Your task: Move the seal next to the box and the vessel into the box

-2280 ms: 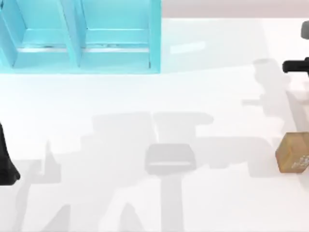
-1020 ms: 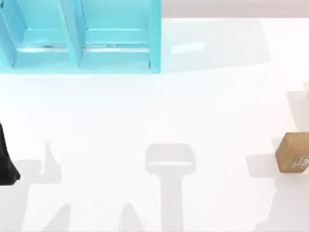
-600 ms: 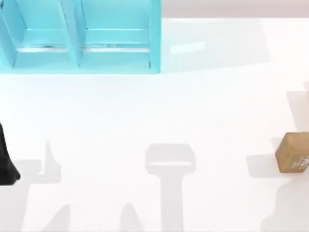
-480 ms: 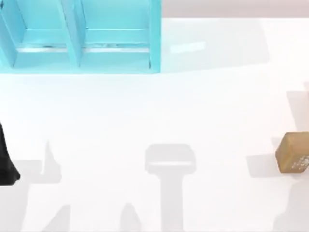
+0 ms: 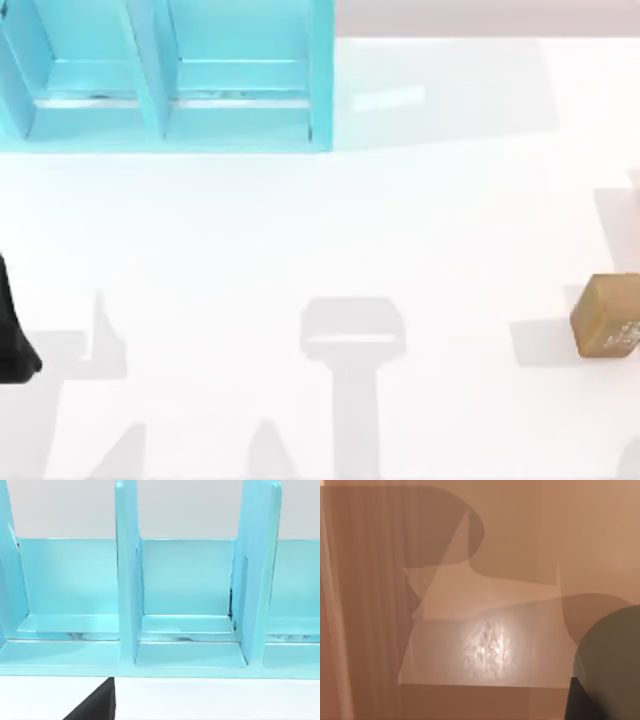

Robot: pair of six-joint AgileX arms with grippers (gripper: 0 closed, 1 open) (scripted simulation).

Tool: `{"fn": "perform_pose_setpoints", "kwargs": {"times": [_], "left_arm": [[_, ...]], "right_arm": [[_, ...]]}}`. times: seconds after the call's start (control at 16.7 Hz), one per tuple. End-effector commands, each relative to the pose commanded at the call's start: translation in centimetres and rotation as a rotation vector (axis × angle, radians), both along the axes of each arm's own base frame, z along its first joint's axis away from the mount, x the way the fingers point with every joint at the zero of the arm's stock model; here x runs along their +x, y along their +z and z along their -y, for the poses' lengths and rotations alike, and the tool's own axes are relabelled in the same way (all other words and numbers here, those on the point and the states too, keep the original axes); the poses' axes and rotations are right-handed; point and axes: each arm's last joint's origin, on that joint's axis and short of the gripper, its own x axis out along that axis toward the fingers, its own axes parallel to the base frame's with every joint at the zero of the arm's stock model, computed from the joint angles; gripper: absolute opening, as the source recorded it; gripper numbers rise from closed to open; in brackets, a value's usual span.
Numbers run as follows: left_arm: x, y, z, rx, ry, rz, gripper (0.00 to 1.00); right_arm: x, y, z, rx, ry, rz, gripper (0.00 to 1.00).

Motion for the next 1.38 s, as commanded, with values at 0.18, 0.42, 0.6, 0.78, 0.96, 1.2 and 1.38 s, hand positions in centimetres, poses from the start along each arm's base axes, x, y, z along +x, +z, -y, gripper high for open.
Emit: {"fn": "perform_pose_setpoints", "kwargs": {"times": [0.18, 0.42, 0.6, 0.78, 0.96, 1.2, 1.38], "left_arm": [[0.0, 0.0, 0.0, 0.0, 0.0, 0.0, 1.0], [0.0, 0.0, 0.0, 0.0, 0.0, 0.0, 1.0], [0.0, 0.0, 0.0, 0.0, 0.0, 0.0, 1.0], [0.0, 0.0, 0.0, 0.0, 0.0, 0.0, 1.0], [0.0, 0.0, 0.0, 0.0, 0.0, 0.0, 1.0], [0.0, 0.0, 0.0, 0.0, 0.0, 0.0, 1.0], [0.0, 0.0, 0.0, 0.0, 0.0, 0.0, 1.0]], "right_arm": [[0.0, 0.0, 0.0, 0.0, 0.0, 0.0, 0.08], [0.0, 0.0, 0.0, 0.0, 0.0, 0.0, 0.38], [0.0, 0.0, 0.0, 0.0, 0.0, 0.0, 0.6], [0.0, 0.0, 0.0, 0.0, 0.0, 0.0, 0.83], [0.0, 0.0, 0.0, 0.0, 0.0, 0.0, 1.0], [0.0, 0.0, 0.0, 0.0, 0.0, 0.0, 1.0], [0.0, 0.0, 0.0, 0.0, 0.0, 0.0, 1.0]]}}
